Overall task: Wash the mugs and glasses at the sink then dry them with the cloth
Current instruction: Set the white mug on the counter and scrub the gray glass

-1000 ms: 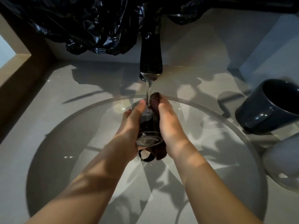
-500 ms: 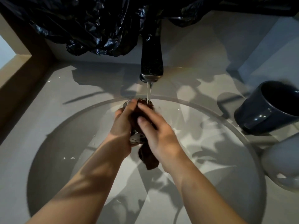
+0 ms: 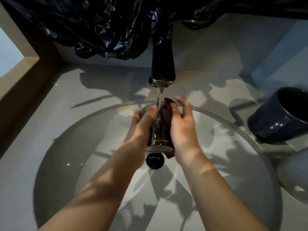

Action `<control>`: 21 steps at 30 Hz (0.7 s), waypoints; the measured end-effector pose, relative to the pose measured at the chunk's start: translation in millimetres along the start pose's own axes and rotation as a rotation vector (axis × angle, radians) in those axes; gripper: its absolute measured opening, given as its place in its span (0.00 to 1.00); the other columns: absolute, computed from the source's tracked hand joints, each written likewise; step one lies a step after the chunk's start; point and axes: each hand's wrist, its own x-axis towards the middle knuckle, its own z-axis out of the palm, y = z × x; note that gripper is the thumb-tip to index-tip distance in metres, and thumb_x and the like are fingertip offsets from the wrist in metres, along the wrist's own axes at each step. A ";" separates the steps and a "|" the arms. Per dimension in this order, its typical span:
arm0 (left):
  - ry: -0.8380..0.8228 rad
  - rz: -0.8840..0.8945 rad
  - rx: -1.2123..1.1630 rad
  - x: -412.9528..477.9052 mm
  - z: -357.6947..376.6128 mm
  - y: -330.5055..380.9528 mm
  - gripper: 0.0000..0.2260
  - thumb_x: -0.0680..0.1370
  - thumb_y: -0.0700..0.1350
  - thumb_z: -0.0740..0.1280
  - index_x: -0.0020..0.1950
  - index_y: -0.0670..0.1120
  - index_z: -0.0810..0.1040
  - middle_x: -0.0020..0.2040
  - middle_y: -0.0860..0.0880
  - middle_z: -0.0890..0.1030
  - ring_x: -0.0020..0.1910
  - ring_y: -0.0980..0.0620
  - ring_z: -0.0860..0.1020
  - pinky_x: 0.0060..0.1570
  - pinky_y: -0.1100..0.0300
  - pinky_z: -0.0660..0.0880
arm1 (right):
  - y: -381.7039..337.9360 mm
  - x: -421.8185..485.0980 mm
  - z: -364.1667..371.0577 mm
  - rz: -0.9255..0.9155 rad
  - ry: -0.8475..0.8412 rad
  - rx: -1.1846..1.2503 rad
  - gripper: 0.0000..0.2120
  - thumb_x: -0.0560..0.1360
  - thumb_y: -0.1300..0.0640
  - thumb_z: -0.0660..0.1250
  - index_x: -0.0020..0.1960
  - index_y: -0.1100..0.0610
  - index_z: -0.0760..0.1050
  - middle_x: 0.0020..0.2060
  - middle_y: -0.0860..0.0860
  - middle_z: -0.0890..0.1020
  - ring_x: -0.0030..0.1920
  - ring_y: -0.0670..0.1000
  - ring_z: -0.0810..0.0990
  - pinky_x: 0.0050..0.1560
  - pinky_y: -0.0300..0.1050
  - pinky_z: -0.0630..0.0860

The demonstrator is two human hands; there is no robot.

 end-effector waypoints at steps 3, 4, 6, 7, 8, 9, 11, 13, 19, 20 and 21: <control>0.035 -0.002 -0.012 1.6 1.4 0.6 0.16 0.76 0.56 0.65 0.59 0.49 0.71 0.47 0.45 0.81 0.39 0.49 0.81 0.29 0.60 0.75 | 7.7 -17.3 5.1 -0.073 -0.110 -0.178 0.19 0.80 0.53 0.60 0.70 0.45 0.64 0.60 0.46 0.72 0.57 0.45 0.73 0.54 0.36 0.71; 0.060 0.011 -0.007 2.5 -0.1 2.2 0.16 0.76 0.56 0.65 0.59 0.49 0.72 0.46 0.45 0.81 0.38 0.50 0.81 0.28 0.61 0.74 | 11.7 -26.1 8.6 -0.130 -0.137 -0.266 0.21 0.79 0.51 0.60 0.71 0.45 0.63 0.62 0.45 0.70 0.60 0.44 0.71 0.56 0.33 0.69; 0.084 0.026 0.037 4.0 -2.5 2.5 0.18 0.76 0.58 0.65 0.59 0.47 0.73 0.48 0.45 0.82 0.40 0.49 0.81 0.31 0.60 0.75 | 16.8 -32.4 11.9 -0.180 -0.135 -0.291 0.22 0.77 0.50 0.60 0.70 0.45 0.65 0.63 0.44 0.71 0.60 0.43 0.71 0.58 0.31 0.69; 0.071 0.026 0.065 4.5 -2.8 1.3 0.20 0.75 0.59 0.65 0.60 0.47 0.73 0.50 0.43 0.82 0.43 0.47 0.82 0.36 0.58 0.76 | 15.6 -26.3 10.8 -0.137 -0.103 -0.237 0.19 0.78 0.50 0.60 0.69 0.45 0.67 0.61 0.45 0.73 0.59 0.44 0.73 0.58 0.33 0.71; 0.049 0.025 0.083 2.7 -0.8 1.2 0.22 0.75 0.60 0.65 0.61 0.47 0.73 0.51 0.42 0.82 0.46 0.44 0.82 0.42 0.54 0.77 | 13.2 -16.0 8.3 -0.054 -0.055 -0.170 0.16 0.79 0.50 0.59 0.66 0.44 0.70 0.56 0.45 0.77 0.57 0.46 0.76 0.60 0.38 0.73; 0.026 0.027 0.099 2.0 1.0 -0.7 0.23 0.75 0.61 0.64 0.62 0.47 0.73 0.52 0.41 0.82 0.48 0.43 0.82 0.47 0.50 0.77 | 11.3 -3.6 5.1 0.042 0.005 -0.100 0.14 0.78 0.46 0.59 0.61 0.45 0.75 0.52 0.45 0.80 0.55 0.48 0.79 0.61 0.45 0.75; 0.008 0.028 0.114 1.7 4.2 -1.8 0.21 0.75 0.59 0.64 0.61 0.47 0.72 0.52 0.41 0.82 0.47 0.43 0.82 0.47 0.50 0.78 | 11.3 4.0 1.7 0.113 0.037 -0.064 0.19 0.75 0.40 0.56 0.58 0.46 0.78 0.53 0.48 0.82 0.55 0.51 0.80 0.62 0.52 0.74; 0.026 -0.016 0.062 5.0 2.6 0.0 0.22 0.75 0.59 0.64 0.61 0.45 0.75 0.48 0.42 0.83 0.39 0.47 0.83 0.34 0.58 0.77 | 16.9 -10.8 4.6 -0.023 -0.039 -0.172 0.16 0.78 0.44 0.57 0.64 0.42 0.73 0.64 0.48 0.76 0.62 0.47 0.74 0.64 0.42 0.71; 0.032 0.042 0.128 3.0 -1.2 -1.5 0.24 0.74 0.61 0.65 0.62 0.45 0.73 0.48 0.43 0.82 0.43 0.45 0.82 0.40 0.54 0.75 | 14.1 -3.5 3.9 0.140 -0.064 0.040 0.15 0.78 0.44 0.58 0.63 0.44 0.74 0.57 0.50 0.81 0.55 0.51 0.80 0.56 0.46 0.77; 0.020 0.047 0.133 1.1 0.9 -2.8 0.24 0.74 0.61 0.65 0.61 0.45 0.73 0.50 0.42 0.82 0.46 0.44 0.82 0.43 0.53 0.76 | 12.9 2.7 0.9 0.218 -0.053 0.092 0.18 0.76 0.40 0.58 0.61 0.45 0.76 0.54 0.51 0.83 0.53 0.54 0.82 0.55 0.50 0.78; 0.013 0.039 0.126 -0.1 2.5 -3.2 0.24 0.74 0.61 0.65 0.61 0.45 0.73 0.51 0.40 0.82 0.46 0.43 0.82 0.43 0.53 0.77 | 13.5 2.7 0.8 0.220 -0.064 0.077 0.19 0.75 0.38 0.58 0.61 0.45 0.76 0.54 0.51 0.83 0.54 0.54 0.81 0.57 0.51 0.78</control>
